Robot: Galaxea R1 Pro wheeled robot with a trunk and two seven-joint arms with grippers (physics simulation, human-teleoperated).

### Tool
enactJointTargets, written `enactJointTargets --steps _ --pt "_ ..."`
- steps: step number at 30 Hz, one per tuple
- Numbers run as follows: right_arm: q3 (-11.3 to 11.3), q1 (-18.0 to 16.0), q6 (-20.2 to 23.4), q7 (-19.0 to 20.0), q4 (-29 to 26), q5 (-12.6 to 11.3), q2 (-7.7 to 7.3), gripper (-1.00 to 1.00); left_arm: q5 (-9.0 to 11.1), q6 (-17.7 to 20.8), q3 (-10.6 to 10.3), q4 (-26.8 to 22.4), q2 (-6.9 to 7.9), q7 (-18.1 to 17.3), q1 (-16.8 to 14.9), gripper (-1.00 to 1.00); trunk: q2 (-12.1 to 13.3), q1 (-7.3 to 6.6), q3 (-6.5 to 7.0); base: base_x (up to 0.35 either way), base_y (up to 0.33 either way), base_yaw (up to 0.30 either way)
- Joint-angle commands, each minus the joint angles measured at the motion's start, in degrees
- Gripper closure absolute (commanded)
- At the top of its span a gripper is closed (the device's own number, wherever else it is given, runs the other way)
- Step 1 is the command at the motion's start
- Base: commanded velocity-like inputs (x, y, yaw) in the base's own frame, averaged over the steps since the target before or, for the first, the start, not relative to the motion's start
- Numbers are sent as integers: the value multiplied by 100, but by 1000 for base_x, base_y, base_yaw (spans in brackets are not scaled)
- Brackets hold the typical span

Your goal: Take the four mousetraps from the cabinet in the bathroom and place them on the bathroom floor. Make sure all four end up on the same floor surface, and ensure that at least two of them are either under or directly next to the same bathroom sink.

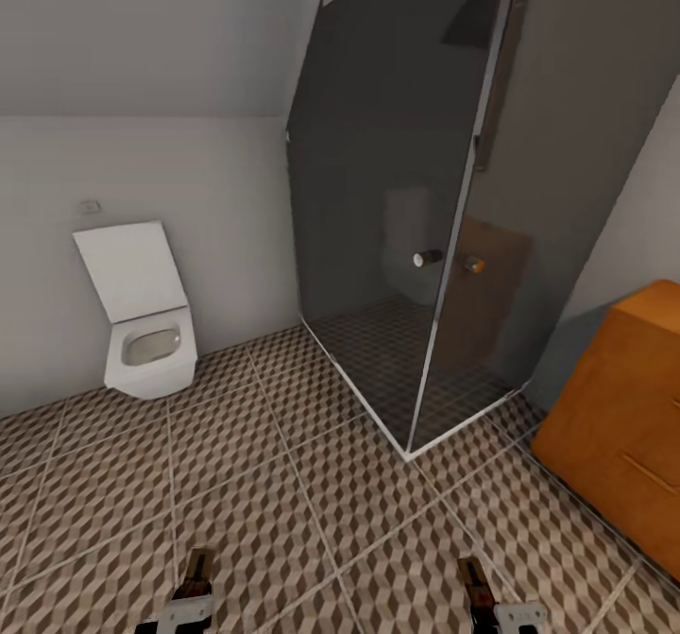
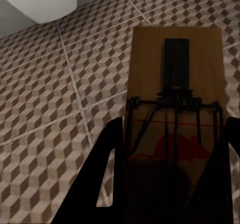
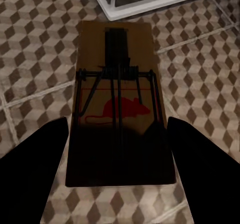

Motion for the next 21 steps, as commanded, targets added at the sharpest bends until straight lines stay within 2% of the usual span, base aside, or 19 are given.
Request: enactJointTargets --steps 1,21 --pt "3 -1 -12 -24 1 42 -2 100 -23 -18 -44 21 -4 72 -9 100 -3 0 -5 0 0 288" --pt "8 -1 -14 -24 1 42 -2 100 -23 -17 -44 22 -6 73 -10 100 -3 0 -5 0 0 288"
